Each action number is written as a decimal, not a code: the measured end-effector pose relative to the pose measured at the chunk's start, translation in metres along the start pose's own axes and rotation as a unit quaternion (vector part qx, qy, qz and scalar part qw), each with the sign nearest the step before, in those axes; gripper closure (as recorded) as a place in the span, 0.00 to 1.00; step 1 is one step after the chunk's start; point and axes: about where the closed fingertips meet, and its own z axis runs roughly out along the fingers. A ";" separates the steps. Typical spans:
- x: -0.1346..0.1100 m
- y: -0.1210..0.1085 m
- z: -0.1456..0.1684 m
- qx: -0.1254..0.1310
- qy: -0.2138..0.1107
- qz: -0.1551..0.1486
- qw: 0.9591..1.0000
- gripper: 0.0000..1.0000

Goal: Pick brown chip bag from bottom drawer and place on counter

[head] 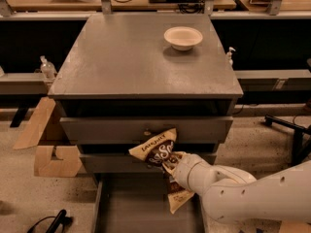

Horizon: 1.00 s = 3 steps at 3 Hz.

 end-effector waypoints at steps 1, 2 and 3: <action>-0.027 0.005 -0.013 -0.016 -0.016 -0.017 1.000 1.00; -0.066 0.010 -0.043 -0.023 -0.028 -0.041 0.998 1.00; -0.133 -0.028 -0.112 0.024 -0.055 -0.053 0.997 1.00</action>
Offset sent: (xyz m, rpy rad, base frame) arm -0.0621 0.0550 0.1641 -0.0203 -0.1147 0.1523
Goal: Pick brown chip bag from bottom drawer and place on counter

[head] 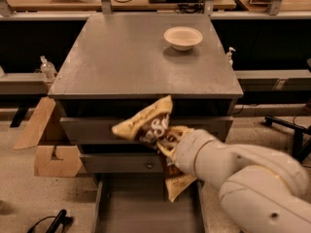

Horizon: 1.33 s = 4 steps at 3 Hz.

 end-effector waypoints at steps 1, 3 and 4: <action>-0.049 -0.047 -0.038 0.038 -0.013 -0.002 0.999 1.00; -0.098 -0.127 -0.004 0.033 0.029 -0.043 0.998 1.00; -0.117 -0.156 0.067 0.011 0.052 -0.070 0.996 1.00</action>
Offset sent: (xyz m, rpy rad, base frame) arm 0.0900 -0.0084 0.2667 -0.0021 -0.2048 -0.0646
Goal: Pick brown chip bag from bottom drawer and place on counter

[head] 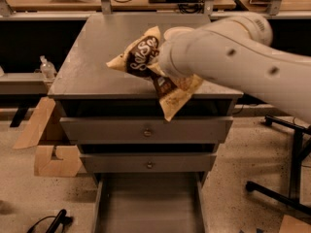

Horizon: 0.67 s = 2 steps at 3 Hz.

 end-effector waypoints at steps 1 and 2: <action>-0.039 -0.026 0.055 -0.009 0.008 -0.035 0.999 1.00; -0.094 -0.072 0.067 0.026 -0.017 -0.055 0.998 1.00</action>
Offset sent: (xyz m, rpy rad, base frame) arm 0.1507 0.0975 0.1500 -0.0514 -0.2341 0.0421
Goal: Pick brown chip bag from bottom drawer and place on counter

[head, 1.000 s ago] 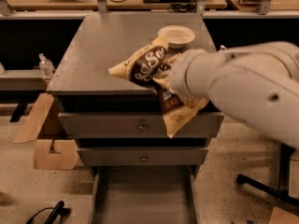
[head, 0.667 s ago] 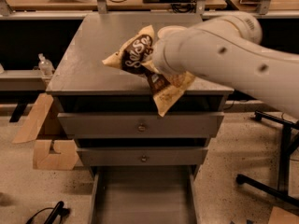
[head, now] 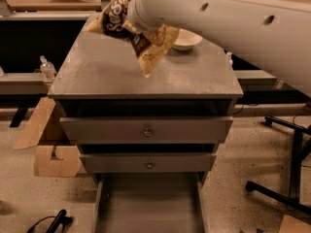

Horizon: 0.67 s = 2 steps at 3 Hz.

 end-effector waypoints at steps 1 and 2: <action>-0.028 -0.031 0.024 0.017 -0.023 -0.013 0.999 1.00; -0.038 -0.034 0.064 -0.006 -0.042 -0.010 0.999 1.00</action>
Offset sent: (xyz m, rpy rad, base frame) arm 0.1227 0.0656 -0.0063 0.0683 0.0281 0.1398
